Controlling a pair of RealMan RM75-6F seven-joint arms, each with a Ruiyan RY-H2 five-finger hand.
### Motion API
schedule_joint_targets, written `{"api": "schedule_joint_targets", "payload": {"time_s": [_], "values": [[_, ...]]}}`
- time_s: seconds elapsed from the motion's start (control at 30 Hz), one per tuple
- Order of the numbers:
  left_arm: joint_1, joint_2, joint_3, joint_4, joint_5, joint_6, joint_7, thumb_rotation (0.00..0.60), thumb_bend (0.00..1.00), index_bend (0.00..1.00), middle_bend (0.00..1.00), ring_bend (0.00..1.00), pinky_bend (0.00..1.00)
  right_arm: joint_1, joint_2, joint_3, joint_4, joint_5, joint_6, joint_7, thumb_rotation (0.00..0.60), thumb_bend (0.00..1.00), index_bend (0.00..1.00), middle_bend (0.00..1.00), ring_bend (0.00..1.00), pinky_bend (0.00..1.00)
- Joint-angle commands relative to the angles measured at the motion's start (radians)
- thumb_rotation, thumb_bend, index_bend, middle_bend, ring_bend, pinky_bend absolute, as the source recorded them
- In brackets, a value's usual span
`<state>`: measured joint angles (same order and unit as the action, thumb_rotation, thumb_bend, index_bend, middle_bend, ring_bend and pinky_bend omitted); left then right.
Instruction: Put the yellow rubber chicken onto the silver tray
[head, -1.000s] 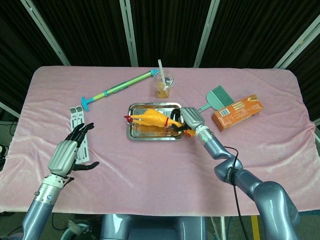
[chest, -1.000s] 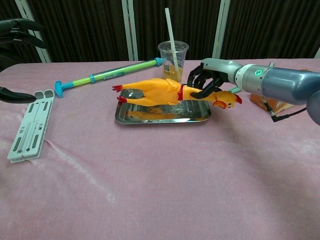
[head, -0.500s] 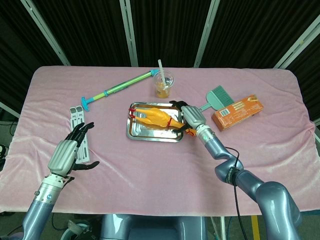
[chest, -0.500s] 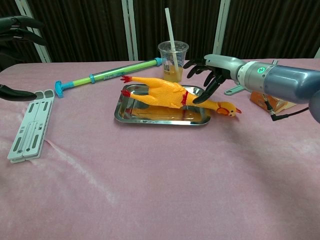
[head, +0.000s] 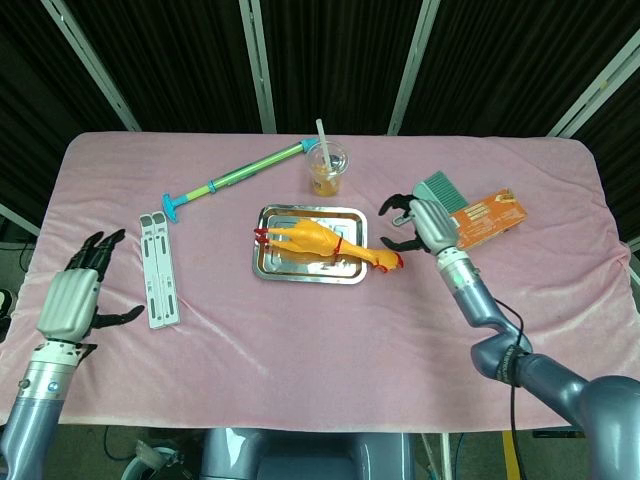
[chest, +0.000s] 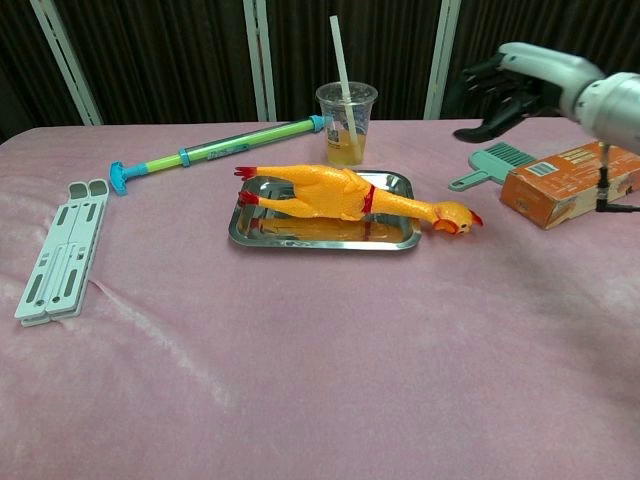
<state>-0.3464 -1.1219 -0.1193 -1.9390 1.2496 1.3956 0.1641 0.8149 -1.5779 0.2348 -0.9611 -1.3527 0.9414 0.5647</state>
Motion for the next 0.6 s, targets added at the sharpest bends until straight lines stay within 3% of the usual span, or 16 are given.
{"api": "schedule_joint_targets", "payload": {"time_s": [0.03, 0.17, 0.4, 0.6], "values": [[0.026, 0.027, 0.012, 0.031, -0.01, 0.013, 0.005, 0.6, 0.04, 0.07, 0.11, 0.02, 0.15, -0.109, 0.103, -0.028, -0.11, 0.004, 0.109, -0.11, 0.6, 0.31, 0.46, 0.39, 0.35, 0.43], [0.094, 0.049, 0.055, 0.076, 0.011, 0.065, -0.007, 0.6, 0.05, 0.08, 0.11, 0.02, 0.14, -0.274, 0.214, -0.09, -0.269, 0.002, 0.283, -0.268, 0.6, 0.31, 0.46, 0.39, 0.32, 0.41], [0.147, 0.044, 0.092, 0.103, 0.068, 0.107, -0.016, 0.6, 0.05, 0.09, 0.11, 0.02, 0.13, -0.389, 0.275, -0.139, -0.382, 0.006, 0.382, -0.394, 0.6, 0.31, 0.34, 0.34, 0.22, 0.32], [0.194, 0.036, 0.115, 0.124, 0.12, 0.153, -0.041, 0.6, 0.05, 0.09, 0.11, 0.02, 0.13, -0.488, 0.312, -0.186, -0.461, 0.0, 0.461, -0.454, 0.6, 0.31, 0.29, 0.31, 0.19, 0.29]]}}
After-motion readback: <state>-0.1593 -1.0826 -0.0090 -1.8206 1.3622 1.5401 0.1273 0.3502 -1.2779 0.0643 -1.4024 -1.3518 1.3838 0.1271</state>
